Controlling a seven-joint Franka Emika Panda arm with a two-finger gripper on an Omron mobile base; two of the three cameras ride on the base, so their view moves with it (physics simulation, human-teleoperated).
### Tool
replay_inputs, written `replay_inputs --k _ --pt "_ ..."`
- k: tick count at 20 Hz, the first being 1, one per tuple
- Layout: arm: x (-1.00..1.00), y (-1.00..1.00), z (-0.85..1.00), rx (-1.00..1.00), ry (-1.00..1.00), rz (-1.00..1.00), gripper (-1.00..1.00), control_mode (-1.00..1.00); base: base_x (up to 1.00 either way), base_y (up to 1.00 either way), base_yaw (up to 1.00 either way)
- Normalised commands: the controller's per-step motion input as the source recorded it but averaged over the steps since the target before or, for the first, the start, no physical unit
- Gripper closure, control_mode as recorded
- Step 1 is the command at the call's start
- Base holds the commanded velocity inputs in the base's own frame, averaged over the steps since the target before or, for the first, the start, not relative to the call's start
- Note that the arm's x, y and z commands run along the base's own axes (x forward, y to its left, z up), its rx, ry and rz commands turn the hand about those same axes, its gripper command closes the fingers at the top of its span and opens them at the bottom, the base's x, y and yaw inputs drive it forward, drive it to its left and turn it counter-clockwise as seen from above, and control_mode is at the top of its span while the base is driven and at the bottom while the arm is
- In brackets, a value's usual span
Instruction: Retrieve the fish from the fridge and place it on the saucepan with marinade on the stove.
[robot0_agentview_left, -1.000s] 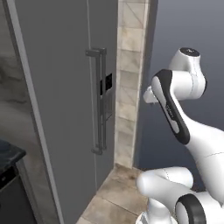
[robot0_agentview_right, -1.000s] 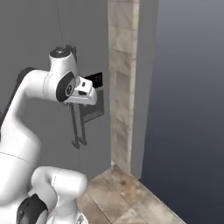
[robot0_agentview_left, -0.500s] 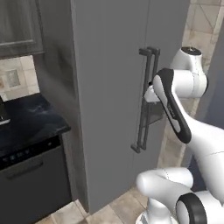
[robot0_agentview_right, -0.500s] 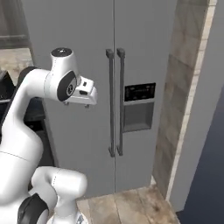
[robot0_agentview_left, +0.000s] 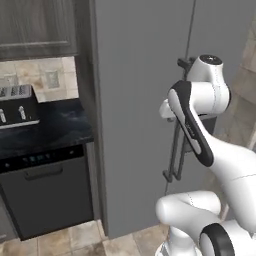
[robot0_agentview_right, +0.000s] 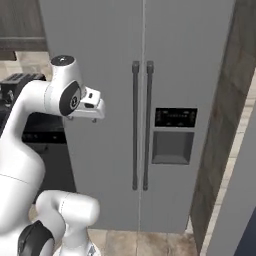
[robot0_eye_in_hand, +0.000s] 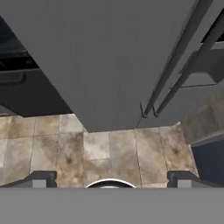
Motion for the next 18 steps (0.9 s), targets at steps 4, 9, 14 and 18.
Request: replay_inputs --k 4,9,14,18 --pt "0.0 0.0 0.0 0.0 0.0 0.0 -1.0 1.0 0.0 -1.0 0.31" --pt "0.0 0.0 0.0 0.0 0.0 0.0 -1.0 1.0 0.0 -0.3 0.09" --pt "0.0 0.0 0.0 0.0 0.0 0.0 -1.0 1.0 -0.37 -0.21 0.0" --pt "0.0 0.0 0.0 0.0 0.0 0.0 -1.0 1.0 -0.44 -0.18 0.0"
